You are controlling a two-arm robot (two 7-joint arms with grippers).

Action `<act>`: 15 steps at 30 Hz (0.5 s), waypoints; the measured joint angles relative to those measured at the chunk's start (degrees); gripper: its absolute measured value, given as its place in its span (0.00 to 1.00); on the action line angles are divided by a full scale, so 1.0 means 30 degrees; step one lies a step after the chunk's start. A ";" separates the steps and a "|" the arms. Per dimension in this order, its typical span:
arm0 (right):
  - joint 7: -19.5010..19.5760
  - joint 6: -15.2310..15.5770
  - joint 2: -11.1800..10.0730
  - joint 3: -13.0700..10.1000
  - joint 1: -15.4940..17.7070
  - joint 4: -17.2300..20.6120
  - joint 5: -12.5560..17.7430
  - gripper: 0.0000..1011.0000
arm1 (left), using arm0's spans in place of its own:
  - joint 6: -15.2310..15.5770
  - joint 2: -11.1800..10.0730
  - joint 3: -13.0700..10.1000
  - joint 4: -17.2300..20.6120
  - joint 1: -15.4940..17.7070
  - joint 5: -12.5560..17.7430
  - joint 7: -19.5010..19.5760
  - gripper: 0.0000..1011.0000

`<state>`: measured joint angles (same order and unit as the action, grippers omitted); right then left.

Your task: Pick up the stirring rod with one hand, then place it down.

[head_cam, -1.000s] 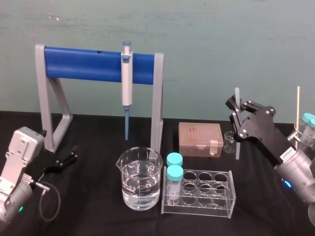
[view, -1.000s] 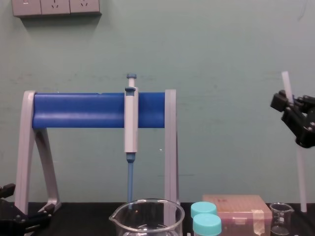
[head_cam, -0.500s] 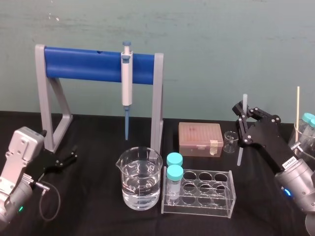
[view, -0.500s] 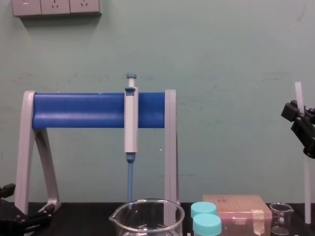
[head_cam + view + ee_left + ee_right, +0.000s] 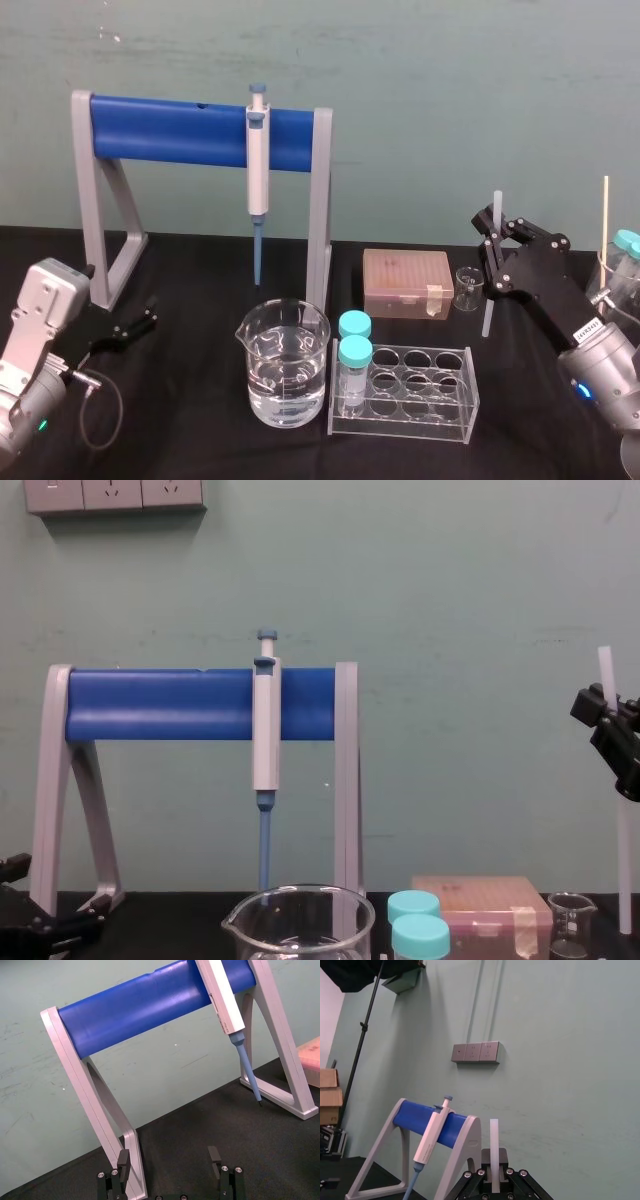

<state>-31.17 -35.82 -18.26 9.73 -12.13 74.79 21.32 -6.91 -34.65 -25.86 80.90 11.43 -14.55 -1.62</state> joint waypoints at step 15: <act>-0.0025 -0.0031 -0.0024 0.0034 -0.0024 -0.0007 0.0015 0.07 | 0.0001 0.0000 -0.0001 0.0000 -0.0001 0.0000 0.0000 0.99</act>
<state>-31.25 -35.91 -18.33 9.83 -12.21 74.76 21.36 -6.90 -34.65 -25.86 80.90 11.43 -14.55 -1.62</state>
